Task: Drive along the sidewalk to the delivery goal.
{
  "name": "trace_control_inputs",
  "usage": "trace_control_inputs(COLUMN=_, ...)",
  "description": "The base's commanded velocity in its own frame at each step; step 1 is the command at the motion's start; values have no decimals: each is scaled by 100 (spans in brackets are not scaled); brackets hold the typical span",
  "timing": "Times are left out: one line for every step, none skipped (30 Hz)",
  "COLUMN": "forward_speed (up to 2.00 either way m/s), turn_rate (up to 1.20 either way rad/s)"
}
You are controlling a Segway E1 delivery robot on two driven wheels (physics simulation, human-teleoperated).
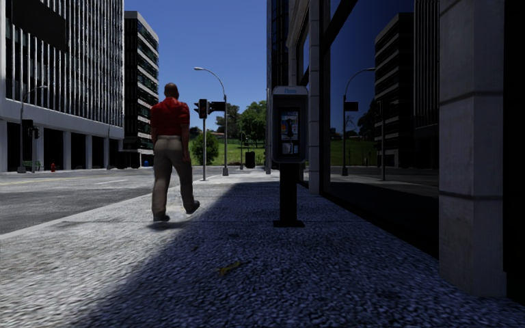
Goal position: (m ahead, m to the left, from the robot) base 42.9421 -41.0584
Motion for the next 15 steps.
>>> trace_control_inputs(forward_speed=0, turn_rate=0)
trace_control_inputs(forward_speed=0, turn_rate=0)
trace_control_inputs(forward_speed=0, turn_rate=0)
trace_control_inputs(forward_speed=46, turn_rate=0)
trace_control_inputs(forward_speed=95, turn_rate=5)
trace_control_inputs(forward_speed=131, turn_rate=13)
trace_control_inputs(forward_speed=144, turn_rate=22)
trace_control_inputs(forward_speed=144, turn_rate=22)
trace_control_inputs(forward_speed=146, turn_rate=27)
trace_control_inputs(forward_speed=142, turn_rate=34)
trace_control_inputs(forward_speed=139, turn_rate=36)
trace_control_inputs(forward_speed=139, turn_rate=36)
trace_control_inputs(forward_speed=136, turn_rate=37)
trace_control_inputs(forward_speed=135, turn_rate=37)
trace_control_inputs(forward_speed=132, turn_rate=37)
